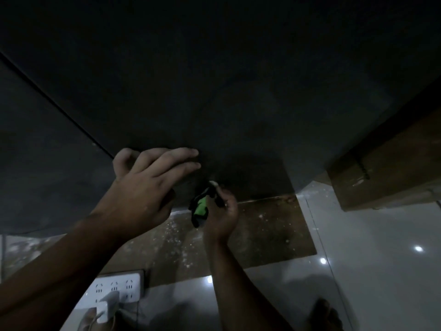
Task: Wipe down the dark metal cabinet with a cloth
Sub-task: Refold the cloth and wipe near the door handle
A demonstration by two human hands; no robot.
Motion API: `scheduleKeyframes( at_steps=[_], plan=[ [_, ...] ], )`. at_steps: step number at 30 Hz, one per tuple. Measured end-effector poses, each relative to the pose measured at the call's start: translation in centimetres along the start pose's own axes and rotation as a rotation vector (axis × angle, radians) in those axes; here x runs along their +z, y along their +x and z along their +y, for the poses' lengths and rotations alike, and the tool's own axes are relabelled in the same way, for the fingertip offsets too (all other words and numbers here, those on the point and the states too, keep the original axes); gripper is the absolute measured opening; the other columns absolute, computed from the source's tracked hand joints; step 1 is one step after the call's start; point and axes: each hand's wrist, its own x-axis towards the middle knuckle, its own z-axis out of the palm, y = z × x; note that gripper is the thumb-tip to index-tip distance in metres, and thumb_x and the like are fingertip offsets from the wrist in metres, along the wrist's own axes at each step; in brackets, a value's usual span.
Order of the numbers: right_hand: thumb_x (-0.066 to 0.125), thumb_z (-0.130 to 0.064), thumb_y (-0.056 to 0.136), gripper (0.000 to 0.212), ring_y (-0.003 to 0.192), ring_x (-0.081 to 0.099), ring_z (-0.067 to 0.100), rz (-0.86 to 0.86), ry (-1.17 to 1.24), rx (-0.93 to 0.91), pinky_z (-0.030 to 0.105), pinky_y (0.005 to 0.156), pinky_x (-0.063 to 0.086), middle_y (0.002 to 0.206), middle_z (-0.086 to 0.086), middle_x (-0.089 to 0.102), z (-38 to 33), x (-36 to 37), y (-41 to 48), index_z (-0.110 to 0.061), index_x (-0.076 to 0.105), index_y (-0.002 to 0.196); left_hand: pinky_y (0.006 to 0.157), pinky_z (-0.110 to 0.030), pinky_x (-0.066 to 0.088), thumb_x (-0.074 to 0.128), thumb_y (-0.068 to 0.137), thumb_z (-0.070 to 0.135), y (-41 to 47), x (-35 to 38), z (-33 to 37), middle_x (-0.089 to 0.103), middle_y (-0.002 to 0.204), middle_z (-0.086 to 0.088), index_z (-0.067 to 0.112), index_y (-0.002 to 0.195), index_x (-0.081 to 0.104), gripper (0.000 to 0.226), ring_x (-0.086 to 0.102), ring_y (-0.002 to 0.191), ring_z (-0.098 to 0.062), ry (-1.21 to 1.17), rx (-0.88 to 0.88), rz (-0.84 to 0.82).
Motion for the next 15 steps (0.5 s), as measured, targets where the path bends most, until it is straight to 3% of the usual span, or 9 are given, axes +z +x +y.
scheduleKeyframes(
  at_steps=[2,4,5,7,9,12,13,15],
  plan=[
    [0.068,0.010,0.080,0.013,0.094,0.062,-0.002,-0.189,-0.199,-0.127,0.014,0.083,0.049,0.100,0.000,0.066,1.4,0.5,-0.9,0.002,0.070,0.091,0.089,-0.031,0.016,0.050,0.075,0.019,-0.3,-0.3,-0.4,0.043,0.148,0.010,0.029,0.132,0.057,0.059,0.041,0.124,-0.020,-0.002,0.011,0.012],
    [0.072,-0.010,0.077,0.011,0.094,0.061,-0.003,-0.267,-0.394,-0.227,0.019,0.086,0.050,0.099,-0.009,0.065,2.7,1.6,-1.8,-0.007,0.075,0.087,0.088,-0.031,0.016,0.047,0.077,0.022,-0.5,-0.7,-0.8,0.049,0.142,0.009,0.028,0.126,0.061,0.052,0.043,0.120,-0.021,-0.035,-0.012,0.050],
    [0.071,-0.017,0.076,0.013,0.095,0.062,0.002,-0.248,-0.420,-0.239,0.025,0.087,0.053,0.099,-0.010,0.065,3.0,2.1,-2.2,-0.011,0.076,0.086,0.087,-0.031,0.017,0.046,0.078,0.023,-0.6,-0.9,-0.9,0.052,0.138,0.008,0.028,0.124,0.062,0.049,0.044,0.118,-0.021,-0.051,-0.032,0.077],
    [0.071,-0.013,0.073,0.016,0.095,0.064,0.005,-0.186,-0.377,-0.266,0.029,0.087,0.055,0.098,-0.013,0.064,2.9,2.8,-2.9,-0.017,0.077,0.088,0.088,-0.031,0.019,0.045,0.080,0.023,-0.8,-1.2,-1.3,0.055,0.133,0.007,0.027,0.120,0.064,0.045,0.046,0.117,-0.023,-0.074,-0.064,0.120],
    [0.073,0.002,0.073,0.029,0.097,0.065,0.005,-0.137,-0.198,-0.229,0.026,0.088,0.054,0.101,-0.005,0.067,2.5,2.5,-3.0,-0.020,0.076,0.092,0.089,-0.030,0.019,0.045,0.080,0.021,-1.2,-1.4,-1.7,0.056,0.133,0.007,0.026,0.119,0.065,0.044,0.047,0.117,-0.023,-0.073,-0.059,0.137],
    [0.076,0.004,0.076,0.041,0.106,0.068,0.020,0.061,0.074,-0.058,0.039,0.091,0.056,0.110,0.008,0.071,1.1,1.6,-1.7,-0.032,0.076,0.097,0.092,-0.030,0.022,0.048,0.076,0.016,-1.6,-1.4,-2.3,0.055,0.138,0.008,0.025,0.121,0.065,0.049,0.047,0.120,-0.019,-0.056,-0.019,0.112],
    [0.077,0.002,0.077,0.041,0.106,0.068,0.021,0.125,0.107,-0.049,0.038,0.090,0.056,0.112,0.008,0.071,0.8,1.4,-1.1,-0.034,0.076,0.097,0.093,-0.030,0.023,0.048,0.076,0.015,-1.7,-1.5,-2.5,0.055,0.139,0.009,0.025,0.121,0.065,0.049,0.048,0.121,-0.018,-0.059,-0.013,0.103],
    [0.076,0.006,0.078,0.042,0.101,0.067,0.007,0.164,0.046,-0.148,0.023,0.086,0.055,0.108,0.001,0.069,-0.6,1.1,-0.6,-0.030,0.074,0.100,0.094,-0.029,0.024,0.048,0.076,0.015,-1.8,-1.5,-2.7,0.055,0.140,0.009,0.025,0.121,0.065,0.049,0.048,0.121,-0.018,-0.069,-0.007,0.094]
  ],
)
